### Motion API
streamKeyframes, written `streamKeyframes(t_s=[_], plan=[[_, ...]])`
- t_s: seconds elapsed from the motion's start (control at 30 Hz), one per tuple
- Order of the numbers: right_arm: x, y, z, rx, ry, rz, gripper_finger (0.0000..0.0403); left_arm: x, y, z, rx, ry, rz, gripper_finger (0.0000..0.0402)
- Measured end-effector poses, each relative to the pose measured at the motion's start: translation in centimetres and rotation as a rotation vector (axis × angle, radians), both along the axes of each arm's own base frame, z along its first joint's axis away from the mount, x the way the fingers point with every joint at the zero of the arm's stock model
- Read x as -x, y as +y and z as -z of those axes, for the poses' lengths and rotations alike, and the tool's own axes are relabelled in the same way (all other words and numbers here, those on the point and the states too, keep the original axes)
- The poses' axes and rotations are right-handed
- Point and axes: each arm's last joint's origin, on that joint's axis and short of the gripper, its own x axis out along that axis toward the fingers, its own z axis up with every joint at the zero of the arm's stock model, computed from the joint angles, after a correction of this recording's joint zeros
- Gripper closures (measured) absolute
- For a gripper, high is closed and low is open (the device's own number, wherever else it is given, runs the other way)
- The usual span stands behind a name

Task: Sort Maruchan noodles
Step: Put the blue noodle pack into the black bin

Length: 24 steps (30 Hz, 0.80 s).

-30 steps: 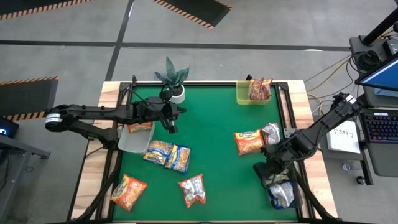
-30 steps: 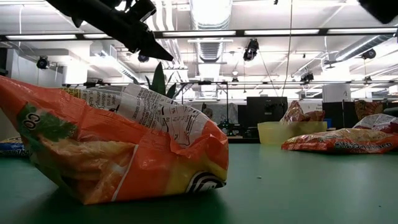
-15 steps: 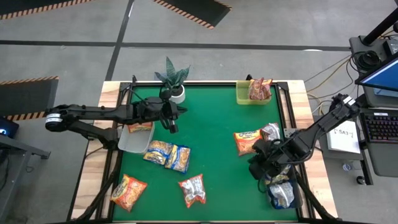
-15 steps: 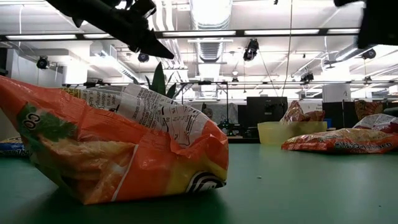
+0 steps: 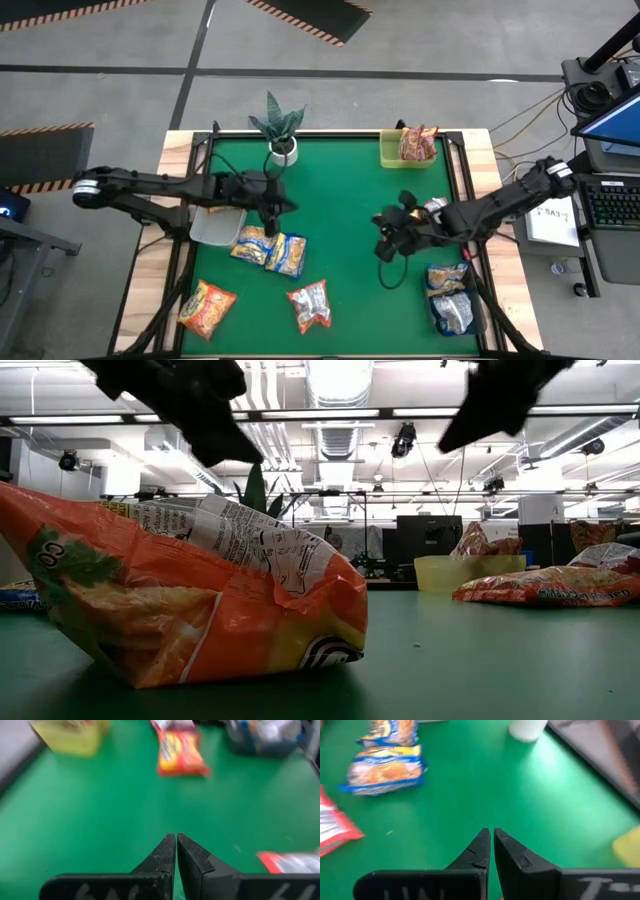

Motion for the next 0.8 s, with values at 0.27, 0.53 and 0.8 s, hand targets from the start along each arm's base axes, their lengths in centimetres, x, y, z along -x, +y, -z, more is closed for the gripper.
streamKeyframes(t_s=[0.27, 0.53, 0.8], plan=[[-6.0, -1.2, 2.0, 0.134, -0.12, -0.137, 0.039, 1.2, -3.3, -0.4, 0.174, 0.245, -0.007, 0.0402], [-10.9, -2.9, 5.2, -0.106, -0.237, -0.252, 0.039, 1.2, -6.8, 1.6, 0.215, 0.409, 0.039, 0.0402], [-13.4, -4.9, 7.2, -0.434, -0.209, -0.243, 0.0379, 0.3, -9.4, 4.5, 0.155, 0.54, 0.116, 0.0402]])
